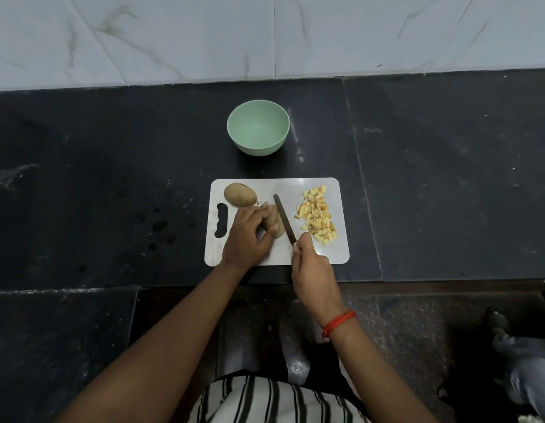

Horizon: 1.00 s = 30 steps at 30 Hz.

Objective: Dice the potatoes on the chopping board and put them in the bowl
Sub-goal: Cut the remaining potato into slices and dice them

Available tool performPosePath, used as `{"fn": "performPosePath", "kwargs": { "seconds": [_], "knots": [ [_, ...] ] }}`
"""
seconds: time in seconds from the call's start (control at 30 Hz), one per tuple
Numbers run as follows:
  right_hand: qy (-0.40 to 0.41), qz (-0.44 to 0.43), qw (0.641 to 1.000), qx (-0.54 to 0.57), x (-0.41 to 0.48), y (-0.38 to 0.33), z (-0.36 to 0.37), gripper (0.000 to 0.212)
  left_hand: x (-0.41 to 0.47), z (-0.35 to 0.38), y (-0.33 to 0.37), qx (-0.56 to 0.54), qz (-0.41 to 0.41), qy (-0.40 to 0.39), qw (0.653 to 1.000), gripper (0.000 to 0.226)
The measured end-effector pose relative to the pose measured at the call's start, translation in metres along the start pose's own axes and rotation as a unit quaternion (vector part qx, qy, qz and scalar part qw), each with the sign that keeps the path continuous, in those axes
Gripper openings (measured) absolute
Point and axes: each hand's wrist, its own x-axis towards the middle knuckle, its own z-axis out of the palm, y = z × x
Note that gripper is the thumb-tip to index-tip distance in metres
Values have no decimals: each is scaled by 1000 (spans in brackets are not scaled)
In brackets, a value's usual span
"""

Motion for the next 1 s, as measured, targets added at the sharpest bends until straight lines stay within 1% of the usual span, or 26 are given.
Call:
{"fn": "performPosePath", "kwargs": {
  "seconds": [0.23, 0.43, 0.63, 0.73, 0.9, 1.0],
  "knots": [
    [-16, 7, 998, -57, 12, -7, 3, 11, 0, 0, 0, -3, -2, 5, 1000, 35],
    [-39, 11, 997, -60, 48, -9, 7, 11, 1, -2, 2, -13, 15, 6, 1000, 42],
    [-35, 4, 996, -85, 52, -9, 13, 4, 1, -3, 4, -17, 16, 4, 1000, 45],
    [-41, -2, 994, -103, 52, -8, 13, 7, 1, -3, 3, -10, 12, 5, 1000, 44],
    [-53, -9, 986, -161, 38, -4, 8, 20, 0, -1, 1, 2, 13, 6, 1000, 44],
    [-57, -4, 978, -198, 16, 5, 8, 18, 0, 0, 0, 5, 1, 5, 1000, 42]
  ]
}}
